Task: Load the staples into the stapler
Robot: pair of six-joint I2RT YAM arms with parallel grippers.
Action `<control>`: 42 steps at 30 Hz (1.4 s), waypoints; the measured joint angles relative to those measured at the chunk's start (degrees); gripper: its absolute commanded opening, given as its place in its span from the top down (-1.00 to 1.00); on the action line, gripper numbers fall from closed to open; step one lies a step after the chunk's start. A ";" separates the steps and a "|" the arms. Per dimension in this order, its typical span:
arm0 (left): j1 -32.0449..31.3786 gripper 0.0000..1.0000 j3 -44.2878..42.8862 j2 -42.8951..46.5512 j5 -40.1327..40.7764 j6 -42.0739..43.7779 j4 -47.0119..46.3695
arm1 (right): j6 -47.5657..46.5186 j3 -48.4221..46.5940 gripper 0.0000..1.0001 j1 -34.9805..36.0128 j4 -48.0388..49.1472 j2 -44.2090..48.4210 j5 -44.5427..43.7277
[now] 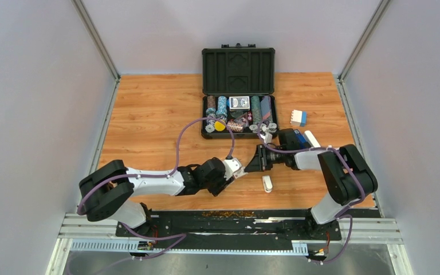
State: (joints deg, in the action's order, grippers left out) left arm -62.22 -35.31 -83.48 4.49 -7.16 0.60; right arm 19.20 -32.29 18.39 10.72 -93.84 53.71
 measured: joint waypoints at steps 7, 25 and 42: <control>-0.15 -0.74 -0.74 0.28 1.33 -0.59 2.05 | -1.57 -0.09 -0.06 0.02 -7.13 7.15 -3.76; -0.33 -1.00 -9.55 22.01 12.87 -9.20 16.52 | -0.52 -10.27 -0.40 12.07 -46.66 30.77 -43.23; -0.33 -1.00 -7.28 29.16 15.45 -9.20 18.32 | 2.38 -12.09 0.01 19.28 -55.93 19.37 -54.21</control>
State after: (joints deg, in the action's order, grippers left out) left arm -62.54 -42.59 -54.33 19.94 -16.36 18.92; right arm 21.58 -44.38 37.67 -45.21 -74.48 -0.49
